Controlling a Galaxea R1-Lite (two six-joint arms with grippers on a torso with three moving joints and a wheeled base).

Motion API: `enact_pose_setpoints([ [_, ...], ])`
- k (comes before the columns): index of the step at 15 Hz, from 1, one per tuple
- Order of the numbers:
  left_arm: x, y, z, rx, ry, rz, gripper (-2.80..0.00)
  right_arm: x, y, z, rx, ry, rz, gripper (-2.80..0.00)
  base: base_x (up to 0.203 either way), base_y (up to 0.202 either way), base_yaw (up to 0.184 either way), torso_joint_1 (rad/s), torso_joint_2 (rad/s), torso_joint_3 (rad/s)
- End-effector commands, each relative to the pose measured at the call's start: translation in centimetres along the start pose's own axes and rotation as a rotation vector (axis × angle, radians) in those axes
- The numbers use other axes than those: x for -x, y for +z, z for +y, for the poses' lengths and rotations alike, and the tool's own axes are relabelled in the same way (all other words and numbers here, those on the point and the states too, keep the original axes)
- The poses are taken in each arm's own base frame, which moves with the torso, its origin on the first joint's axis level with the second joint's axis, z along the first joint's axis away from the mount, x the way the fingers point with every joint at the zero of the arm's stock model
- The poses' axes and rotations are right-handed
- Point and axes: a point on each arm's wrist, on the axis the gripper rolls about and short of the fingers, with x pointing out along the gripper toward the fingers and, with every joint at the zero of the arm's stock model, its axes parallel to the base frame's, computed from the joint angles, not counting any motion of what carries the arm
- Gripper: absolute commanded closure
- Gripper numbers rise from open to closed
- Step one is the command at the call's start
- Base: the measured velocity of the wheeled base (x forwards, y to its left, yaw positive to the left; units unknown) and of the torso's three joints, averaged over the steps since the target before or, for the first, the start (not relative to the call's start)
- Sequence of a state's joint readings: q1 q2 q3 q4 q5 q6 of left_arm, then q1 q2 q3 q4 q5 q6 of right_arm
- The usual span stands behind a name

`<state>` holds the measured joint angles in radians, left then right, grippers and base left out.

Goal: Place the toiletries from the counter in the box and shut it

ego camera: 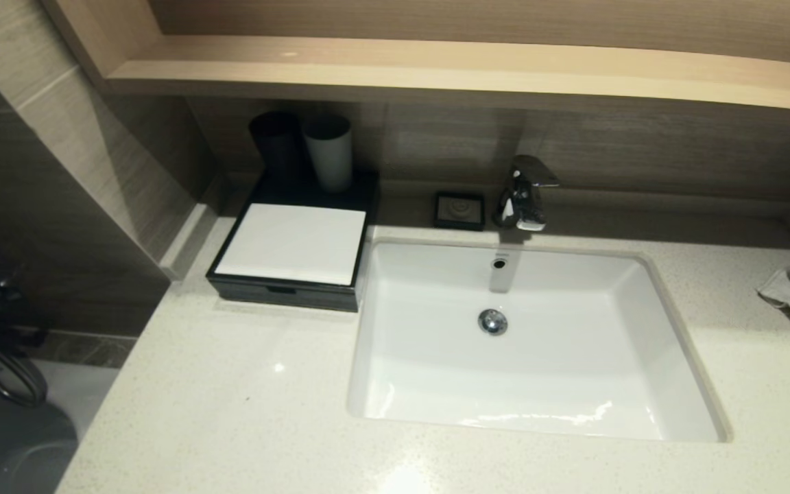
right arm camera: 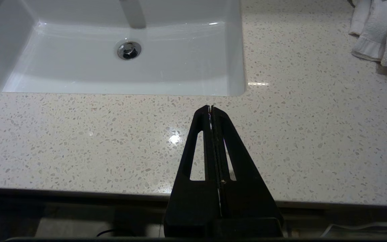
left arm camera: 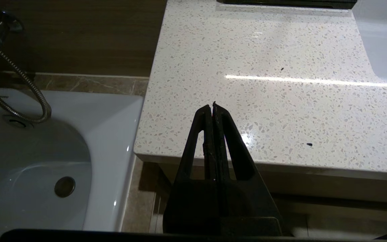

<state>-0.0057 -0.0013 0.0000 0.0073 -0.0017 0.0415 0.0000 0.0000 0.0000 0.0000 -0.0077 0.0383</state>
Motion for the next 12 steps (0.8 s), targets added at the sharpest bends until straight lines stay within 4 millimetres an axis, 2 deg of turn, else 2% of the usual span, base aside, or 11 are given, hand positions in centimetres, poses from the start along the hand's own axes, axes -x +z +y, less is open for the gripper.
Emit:
enact_pose_setpoints([
  [1,-0.03,-0.03,0.0,0.003,0.0,0.003,0.0,0.0,0.0,0.0,0.0,-0.001,0.0,0.0,0.0,0.0,0.0,0.0,0.0,0.0],
  [12,-0.02,-0.03,0.0,0.006,0.0,0.002,0.0,-0.01,0.0,0.0,0.0,0.0,0.002,0.0,0.0,0.0,0.0,0.0,0.0,0.0],
])
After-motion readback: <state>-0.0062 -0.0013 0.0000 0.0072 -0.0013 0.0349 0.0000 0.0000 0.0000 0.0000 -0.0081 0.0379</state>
